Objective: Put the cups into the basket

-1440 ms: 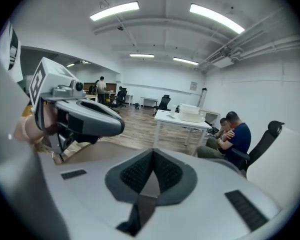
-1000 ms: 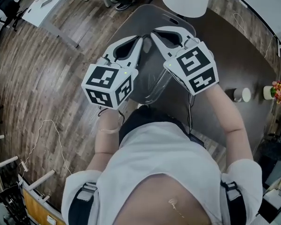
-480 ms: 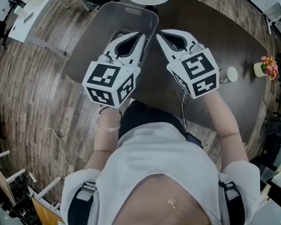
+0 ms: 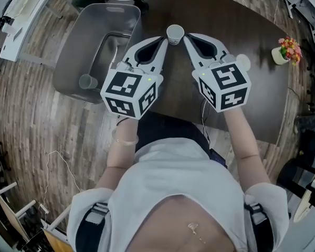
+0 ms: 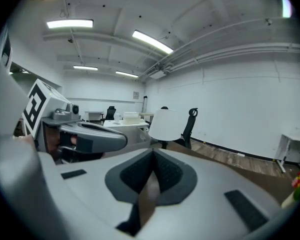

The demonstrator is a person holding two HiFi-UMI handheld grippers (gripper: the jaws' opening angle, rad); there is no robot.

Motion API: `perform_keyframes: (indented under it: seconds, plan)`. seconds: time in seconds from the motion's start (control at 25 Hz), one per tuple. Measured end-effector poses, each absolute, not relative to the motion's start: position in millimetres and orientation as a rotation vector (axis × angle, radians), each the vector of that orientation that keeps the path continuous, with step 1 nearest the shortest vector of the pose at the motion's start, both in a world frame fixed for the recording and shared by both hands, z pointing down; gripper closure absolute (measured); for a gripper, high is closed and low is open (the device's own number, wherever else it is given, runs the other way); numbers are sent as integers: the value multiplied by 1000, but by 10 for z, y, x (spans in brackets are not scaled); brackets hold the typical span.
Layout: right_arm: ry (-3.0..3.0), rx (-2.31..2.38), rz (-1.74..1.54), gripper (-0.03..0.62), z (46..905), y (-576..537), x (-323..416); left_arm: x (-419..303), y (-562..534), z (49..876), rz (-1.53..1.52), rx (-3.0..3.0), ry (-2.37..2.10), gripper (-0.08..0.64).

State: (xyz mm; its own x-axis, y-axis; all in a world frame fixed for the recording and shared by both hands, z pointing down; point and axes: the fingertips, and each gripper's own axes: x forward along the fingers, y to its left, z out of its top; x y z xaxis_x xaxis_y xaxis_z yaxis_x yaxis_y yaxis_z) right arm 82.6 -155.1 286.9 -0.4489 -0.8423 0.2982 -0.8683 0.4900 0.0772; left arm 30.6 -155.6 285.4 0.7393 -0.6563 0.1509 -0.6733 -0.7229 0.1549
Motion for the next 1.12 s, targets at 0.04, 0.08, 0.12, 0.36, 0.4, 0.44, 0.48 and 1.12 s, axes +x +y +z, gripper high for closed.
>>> perform_keyframes:
  seconds: [0.04,0.08,0.12,0.36,0.4,0.44,0.48,1.12]
  plan:
    - [-2429,1471,132,581,2893,-1489,930,400,-1514,2880,117,2742,-1042,551]
    - [-2416,1496,138,581,2921,-1423,1031,495,-1471,2906,108,2744,-1023,551]
    - [-2402,1522,144,581,2952,-1355,1128,589,-1429,2933,99,2747,-1005,551]
    - [-2301,1732,173,581,3100,-973,1695,1192,-1162,3095,62,2792,-881,551]
    - [-2286,1767,186,581,3141,-916,1774,1286,-1110,3135,58,2797,-862,551]
    - [-2274,1801,202,581,3192,-865,1846,1370,-1061,3178,56,2802,-851,551]
    - [-2264,1833,224,581,3248,-818,1914,1446,-1015,3223,59,2807,-846,551]
    - [-2247,1956,416,581,3573,-547,2153,1633,-763,3506,138,2754,-851,551]
